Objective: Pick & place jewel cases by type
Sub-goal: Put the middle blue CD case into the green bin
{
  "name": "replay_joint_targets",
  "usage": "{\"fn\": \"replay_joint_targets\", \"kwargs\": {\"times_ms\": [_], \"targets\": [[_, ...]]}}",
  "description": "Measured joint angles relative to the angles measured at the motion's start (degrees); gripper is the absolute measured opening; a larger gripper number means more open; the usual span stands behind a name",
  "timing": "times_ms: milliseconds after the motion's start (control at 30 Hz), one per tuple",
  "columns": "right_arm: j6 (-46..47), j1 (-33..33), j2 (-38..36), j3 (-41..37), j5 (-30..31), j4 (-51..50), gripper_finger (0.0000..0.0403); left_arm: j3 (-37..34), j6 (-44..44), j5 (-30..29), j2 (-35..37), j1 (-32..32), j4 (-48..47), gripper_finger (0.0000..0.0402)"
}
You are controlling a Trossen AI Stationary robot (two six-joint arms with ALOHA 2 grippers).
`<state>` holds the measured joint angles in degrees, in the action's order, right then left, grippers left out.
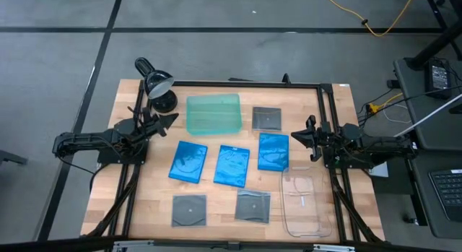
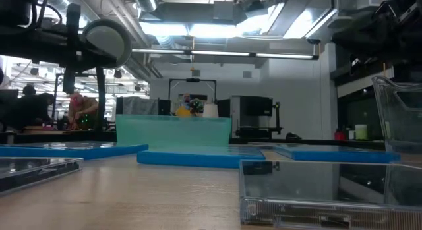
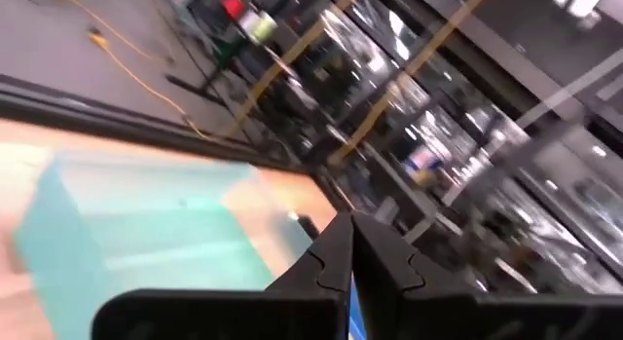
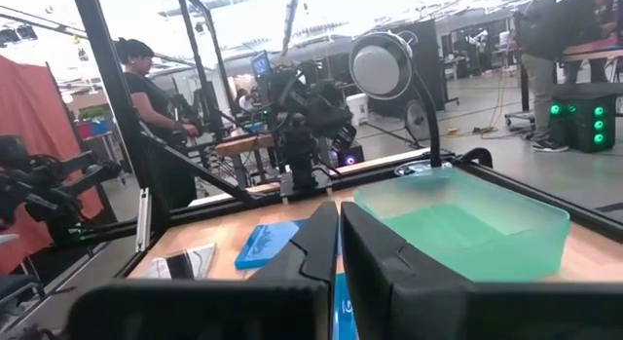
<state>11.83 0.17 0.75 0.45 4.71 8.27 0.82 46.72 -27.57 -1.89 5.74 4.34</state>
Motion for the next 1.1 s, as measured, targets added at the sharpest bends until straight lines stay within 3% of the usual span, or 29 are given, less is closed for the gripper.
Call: {"fn": "replay_joint_targets", "kwargs": {"times_ms": [167,267,367,533,733,900,1100], "targets": [[-0.1,0.0,1.2,0.9,-4.1,-1.1,0.0023,0.0,4.1,9.4,0.0,-0.4,4.9,0.0004],[-2.8,0.5,4.9,5.8,-5.3,-5.1,0.0023,2.2,0.5,15.1,-1.1,-1.4,8.0,0.0001],[-6.7,0.5,11.1,14.7,-5.4,-11.8,0.0023,8.8,-6.4,16.1,-4.0,-2.6,7.8,0.0001],[-10.7,0.5,25.9,33.1,-5.4,-23.5,0.0023,24.7,-17.5,19.6,-15.1,-4.5,2.0,0.0003],[-11.0,0.5,44.0,49.5,-5.9,-31.4,0.0023,40.1,-18.9,27.1,-31.6,-5.9,-10.3,0.0006],[-10.4,2.6,56.7,55.7,-6.3,-31.6,0.0023,44.4,-17.4,29.8,-41.7,-6.2,-17.3,0.0001],[-6.4,6.3,70.2,56.3,-6.3,-33.4,0.0006,44.5,-14.9,30.2,-50.2,-6.2,-24.4,0.0003]]}}
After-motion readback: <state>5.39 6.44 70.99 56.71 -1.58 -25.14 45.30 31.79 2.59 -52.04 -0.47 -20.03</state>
